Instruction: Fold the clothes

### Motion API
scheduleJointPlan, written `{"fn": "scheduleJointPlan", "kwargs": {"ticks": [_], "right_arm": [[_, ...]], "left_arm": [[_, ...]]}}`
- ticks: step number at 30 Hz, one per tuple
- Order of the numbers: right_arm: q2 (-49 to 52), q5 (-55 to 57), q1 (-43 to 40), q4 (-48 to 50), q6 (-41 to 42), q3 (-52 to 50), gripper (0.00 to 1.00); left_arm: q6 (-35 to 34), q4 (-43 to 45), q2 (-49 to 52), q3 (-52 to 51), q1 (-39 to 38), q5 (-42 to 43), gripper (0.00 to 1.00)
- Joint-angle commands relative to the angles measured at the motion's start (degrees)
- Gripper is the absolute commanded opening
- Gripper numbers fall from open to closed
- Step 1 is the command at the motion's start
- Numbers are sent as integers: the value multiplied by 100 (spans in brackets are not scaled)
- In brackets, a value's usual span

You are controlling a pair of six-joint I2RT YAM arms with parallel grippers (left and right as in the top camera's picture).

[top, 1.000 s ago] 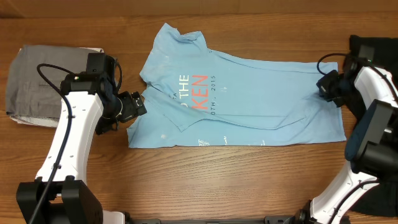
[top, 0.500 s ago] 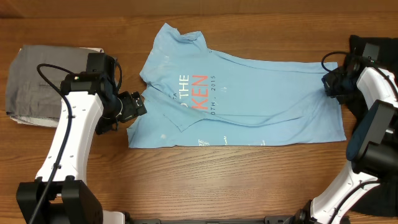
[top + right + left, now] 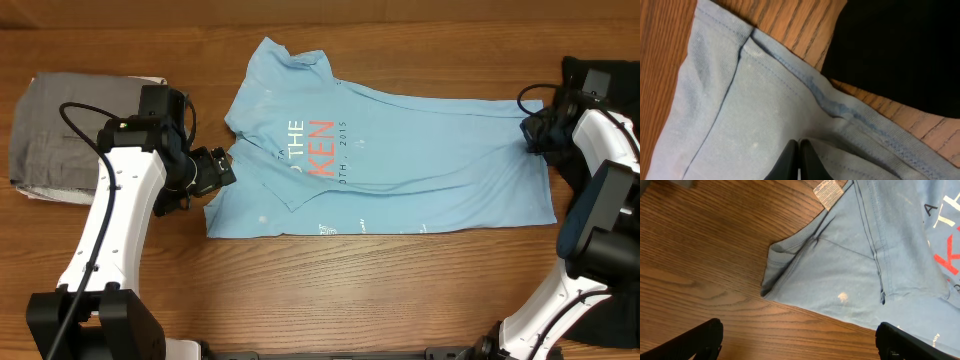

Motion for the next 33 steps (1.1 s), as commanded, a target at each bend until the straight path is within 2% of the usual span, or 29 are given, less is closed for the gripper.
{"fn": "scheduleJointPlan", "kwargs": {"ticks": [1, 18, 33], "right_arm": [[35, 162, -17, 57, 50, -33, 4], [35, 404, -28, 2, 435, -33, 4], [35, 420, -74, 146, 437, -33, 4]], "left_arm": [[4, -13, -83, -2, -2, -20, 100], [4, -13, -83, -2, -2, -20, 100], [4, -13, -83, -2, -2, -20, 100]]}}
